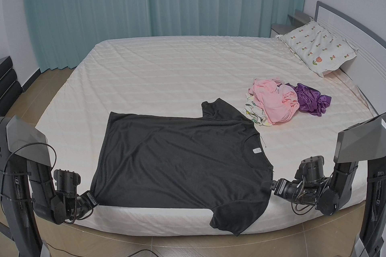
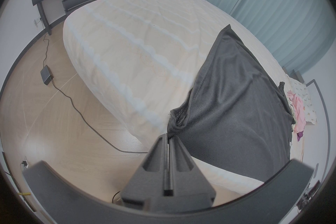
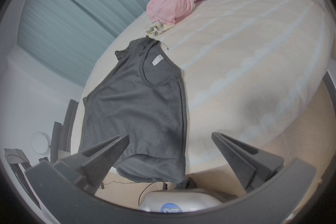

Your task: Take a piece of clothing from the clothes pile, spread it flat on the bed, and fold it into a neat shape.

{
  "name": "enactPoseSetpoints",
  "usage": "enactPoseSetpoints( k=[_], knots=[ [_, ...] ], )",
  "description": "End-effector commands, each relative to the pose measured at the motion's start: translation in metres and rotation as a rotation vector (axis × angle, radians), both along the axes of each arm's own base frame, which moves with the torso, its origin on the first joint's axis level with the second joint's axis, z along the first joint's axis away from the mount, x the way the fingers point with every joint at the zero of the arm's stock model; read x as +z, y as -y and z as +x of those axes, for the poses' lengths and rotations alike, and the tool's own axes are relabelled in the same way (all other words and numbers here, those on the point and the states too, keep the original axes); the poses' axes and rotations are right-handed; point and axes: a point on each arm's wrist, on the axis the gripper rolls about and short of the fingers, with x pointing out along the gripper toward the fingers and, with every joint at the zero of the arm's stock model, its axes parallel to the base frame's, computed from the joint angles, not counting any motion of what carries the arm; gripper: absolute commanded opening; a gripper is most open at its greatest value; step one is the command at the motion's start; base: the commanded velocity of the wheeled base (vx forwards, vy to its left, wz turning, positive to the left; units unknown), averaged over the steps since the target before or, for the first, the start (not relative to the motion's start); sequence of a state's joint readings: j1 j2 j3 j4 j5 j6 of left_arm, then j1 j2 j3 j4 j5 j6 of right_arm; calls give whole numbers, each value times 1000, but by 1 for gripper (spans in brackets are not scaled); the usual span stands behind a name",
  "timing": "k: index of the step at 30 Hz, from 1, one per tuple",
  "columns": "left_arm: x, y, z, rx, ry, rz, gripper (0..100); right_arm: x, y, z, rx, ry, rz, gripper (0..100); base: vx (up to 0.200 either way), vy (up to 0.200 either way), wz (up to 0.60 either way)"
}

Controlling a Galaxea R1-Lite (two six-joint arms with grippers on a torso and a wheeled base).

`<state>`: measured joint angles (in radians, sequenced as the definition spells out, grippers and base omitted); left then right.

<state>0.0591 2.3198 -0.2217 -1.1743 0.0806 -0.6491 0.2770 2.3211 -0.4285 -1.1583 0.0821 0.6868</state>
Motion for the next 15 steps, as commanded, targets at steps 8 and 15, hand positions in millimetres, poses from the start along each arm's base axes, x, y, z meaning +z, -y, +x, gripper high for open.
enactPoseSetpoints(
  k=[8, 15],
  knots=[
    [-4, -10, -4, 16, -23, 15, 0, -7, -15, 40, 42, 6, -33, 100, 0, 0, 0],
    [-4, -10, -4, 15, -25, 16, 0, -14, -22, 45, 79, -14, -65, 100, 0, 0, 0]
  ],
)
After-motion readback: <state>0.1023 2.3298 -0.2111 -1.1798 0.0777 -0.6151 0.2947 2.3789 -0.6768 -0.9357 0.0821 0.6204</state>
